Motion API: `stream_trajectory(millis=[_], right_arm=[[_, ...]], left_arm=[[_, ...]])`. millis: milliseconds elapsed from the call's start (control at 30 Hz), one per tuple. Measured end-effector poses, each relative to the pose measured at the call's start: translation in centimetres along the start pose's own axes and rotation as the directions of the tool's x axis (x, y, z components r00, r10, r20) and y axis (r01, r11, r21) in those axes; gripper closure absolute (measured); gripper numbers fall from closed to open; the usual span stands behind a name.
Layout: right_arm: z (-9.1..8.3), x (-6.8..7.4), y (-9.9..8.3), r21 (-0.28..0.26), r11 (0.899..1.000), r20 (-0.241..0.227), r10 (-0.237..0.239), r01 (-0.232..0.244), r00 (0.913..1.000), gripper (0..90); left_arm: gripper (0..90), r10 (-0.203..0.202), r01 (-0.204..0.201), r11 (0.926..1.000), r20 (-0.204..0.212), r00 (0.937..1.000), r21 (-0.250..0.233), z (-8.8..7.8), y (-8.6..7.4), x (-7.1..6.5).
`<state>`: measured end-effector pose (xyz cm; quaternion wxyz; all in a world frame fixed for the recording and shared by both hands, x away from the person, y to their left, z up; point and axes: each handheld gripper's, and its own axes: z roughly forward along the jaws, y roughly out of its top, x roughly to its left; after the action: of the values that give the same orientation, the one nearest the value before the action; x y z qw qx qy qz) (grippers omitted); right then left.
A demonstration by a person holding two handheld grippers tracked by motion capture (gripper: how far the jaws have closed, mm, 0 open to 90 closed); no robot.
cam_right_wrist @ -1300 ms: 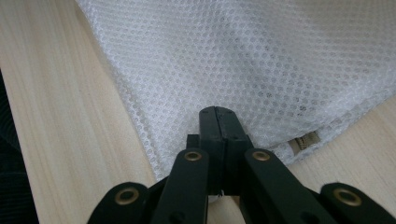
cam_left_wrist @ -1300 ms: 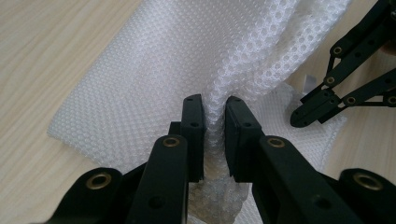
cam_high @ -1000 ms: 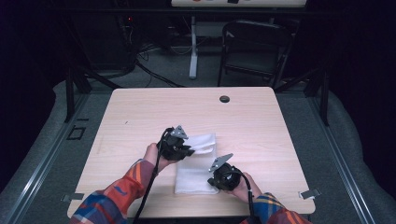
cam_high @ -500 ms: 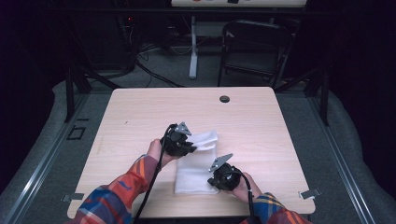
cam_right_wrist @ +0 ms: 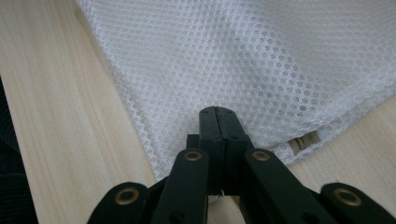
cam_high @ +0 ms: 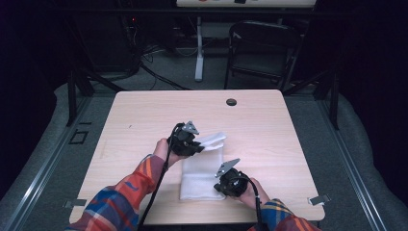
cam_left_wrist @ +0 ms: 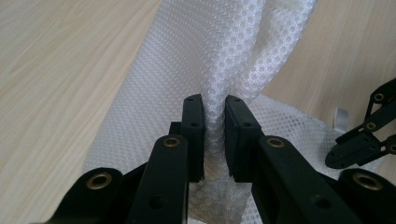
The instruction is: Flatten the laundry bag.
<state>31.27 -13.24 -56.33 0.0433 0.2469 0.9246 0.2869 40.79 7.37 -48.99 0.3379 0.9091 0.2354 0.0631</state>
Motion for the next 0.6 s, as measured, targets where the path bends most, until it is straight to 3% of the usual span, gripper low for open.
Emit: stream_trajectory(millis=[600], right_arm=[[0.0, 0.2, 0.0, 0.0, 1.0, 0.015, 0.005, -0.005, 0.9999, 90.0]], left_arm=[[79.6, -0.034, 0.033, 0.9992, -0.043, 0.9985, -0.022, 0.0, 1.4, 2.1]])
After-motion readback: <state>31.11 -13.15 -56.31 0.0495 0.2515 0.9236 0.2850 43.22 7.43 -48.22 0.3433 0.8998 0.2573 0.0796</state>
